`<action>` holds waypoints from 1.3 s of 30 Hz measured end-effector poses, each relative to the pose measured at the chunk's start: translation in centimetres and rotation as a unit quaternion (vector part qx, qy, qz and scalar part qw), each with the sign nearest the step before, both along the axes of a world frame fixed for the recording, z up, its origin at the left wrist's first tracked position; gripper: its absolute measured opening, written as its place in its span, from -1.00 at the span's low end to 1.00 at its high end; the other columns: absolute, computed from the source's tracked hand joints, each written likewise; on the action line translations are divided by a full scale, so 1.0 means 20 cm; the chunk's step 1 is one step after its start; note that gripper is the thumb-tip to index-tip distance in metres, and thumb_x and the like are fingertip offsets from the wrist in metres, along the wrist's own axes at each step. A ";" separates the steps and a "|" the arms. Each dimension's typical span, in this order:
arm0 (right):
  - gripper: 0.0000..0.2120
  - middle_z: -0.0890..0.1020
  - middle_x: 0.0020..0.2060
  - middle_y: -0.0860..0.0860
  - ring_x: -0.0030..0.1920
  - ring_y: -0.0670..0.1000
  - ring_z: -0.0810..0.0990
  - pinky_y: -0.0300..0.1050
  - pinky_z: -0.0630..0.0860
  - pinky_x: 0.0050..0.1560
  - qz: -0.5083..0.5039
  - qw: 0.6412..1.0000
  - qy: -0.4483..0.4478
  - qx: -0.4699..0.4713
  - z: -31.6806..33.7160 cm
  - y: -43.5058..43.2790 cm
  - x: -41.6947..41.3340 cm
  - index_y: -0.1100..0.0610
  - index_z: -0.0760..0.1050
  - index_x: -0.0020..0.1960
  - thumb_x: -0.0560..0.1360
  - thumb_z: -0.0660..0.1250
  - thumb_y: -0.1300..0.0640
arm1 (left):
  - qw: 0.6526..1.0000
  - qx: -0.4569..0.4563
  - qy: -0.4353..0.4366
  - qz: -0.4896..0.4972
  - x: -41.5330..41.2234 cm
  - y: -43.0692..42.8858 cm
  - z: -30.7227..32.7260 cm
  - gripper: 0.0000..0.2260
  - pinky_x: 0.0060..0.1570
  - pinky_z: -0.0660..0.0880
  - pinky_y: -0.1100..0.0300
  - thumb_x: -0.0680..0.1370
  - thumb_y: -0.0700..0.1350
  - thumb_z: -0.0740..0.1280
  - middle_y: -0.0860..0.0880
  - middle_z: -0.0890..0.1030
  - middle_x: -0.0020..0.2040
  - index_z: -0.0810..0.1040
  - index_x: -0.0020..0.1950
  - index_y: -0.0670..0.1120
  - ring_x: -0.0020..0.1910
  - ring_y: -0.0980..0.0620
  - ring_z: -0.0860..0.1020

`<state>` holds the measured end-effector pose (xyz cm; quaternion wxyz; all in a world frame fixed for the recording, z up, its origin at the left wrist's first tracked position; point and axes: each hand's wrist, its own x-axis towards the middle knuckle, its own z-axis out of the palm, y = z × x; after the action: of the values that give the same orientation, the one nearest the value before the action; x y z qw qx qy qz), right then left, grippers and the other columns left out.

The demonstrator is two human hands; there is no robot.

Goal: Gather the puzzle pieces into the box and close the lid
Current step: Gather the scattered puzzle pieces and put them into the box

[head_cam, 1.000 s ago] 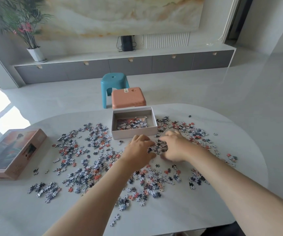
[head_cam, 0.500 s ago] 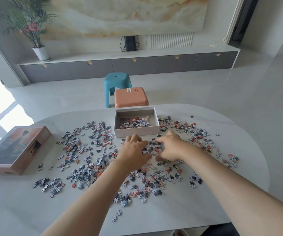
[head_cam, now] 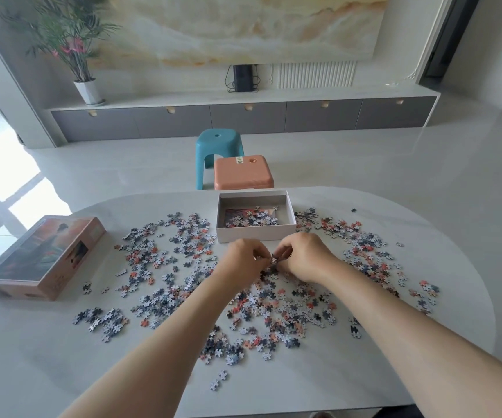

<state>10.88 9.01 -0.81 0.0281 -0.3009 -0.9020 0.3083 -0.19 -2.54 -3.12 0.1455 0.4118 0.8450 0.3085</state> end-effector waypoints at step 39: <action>-0.40 -0.02 0.60 0.04 0.57 0.15 -0.03 0.24 0.01 0.52 0.048 0.979 -0.160 0.120 -0.10 0.36 0.00 -0.06 0.14 0.57 0.54 0.16 0.02 | 0.956 -0.096 0.233 -0.150 0.08 0.20 -0.08 -0.43 0.38 0.25 -0.02 0.55 0.14 0.20 0.02 0.30 0.43 0.17 0.52 0.04 0.39 -0.05 0.21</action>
<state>10.93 16.25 -2.91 -0.0957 -0.2968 -0.9387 0.1469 1.49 1.52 -4.71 0.0281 0.5779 0.8100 0.0958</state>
